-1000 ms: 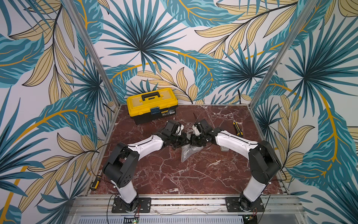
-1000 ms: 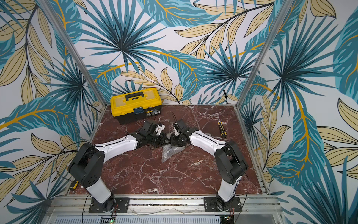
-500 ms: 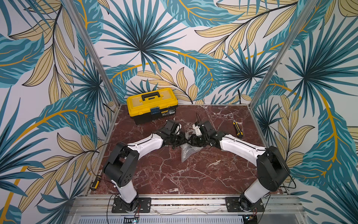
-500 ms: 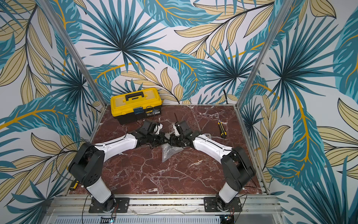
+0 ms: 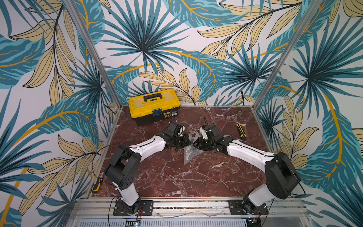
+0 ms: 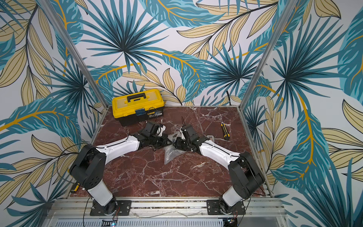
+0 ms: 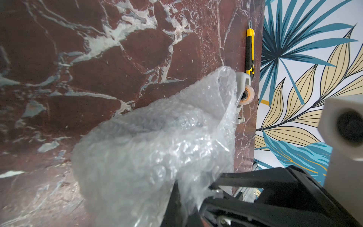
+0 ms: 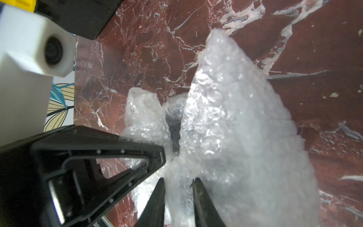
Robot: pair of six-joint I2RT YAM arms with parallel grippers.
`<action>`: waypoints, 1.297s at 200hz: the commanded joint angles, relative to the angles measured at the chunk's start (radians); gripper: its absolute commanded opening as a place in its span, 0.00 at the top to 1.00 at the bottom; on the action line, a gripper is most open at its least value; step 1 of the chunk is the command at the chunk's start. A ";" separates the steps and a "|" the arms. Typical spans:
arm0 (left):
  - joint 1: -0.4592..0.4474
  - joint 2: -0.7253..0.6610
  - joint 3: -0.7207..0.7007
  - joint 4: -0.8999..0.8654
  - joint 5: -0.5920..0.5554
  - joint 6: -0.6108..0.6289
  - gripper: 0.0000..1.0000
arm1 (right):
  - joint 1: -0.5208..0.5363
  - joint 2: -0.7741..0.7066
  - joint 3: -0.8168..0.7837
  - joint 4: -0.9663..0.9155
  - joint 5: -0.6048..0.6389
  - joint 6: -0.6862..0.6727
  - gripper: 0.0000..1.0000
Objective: Wrap mugs in bubble wrap
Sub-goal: Wrap the mug in bubble wrap.
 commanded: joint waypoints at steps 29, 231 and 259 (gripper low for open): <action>-0.004 -0.002 0.045 -0.009 0.000 0.019 0.95 | -0.012 -0.008 -0.012 0.001 0.022 0.029 0.82; -0.037 0.157 0.124 -0.009 0.142 0.045 0.95 | -0.012 0.160 0.082 -0.002 -0.103 0.023 0.99; -0.039 0.183 0.120 -0.021 0.141 0.057 0.95 | -0.009 0.145 0.083 -0.002 -0.115 0.018 0.96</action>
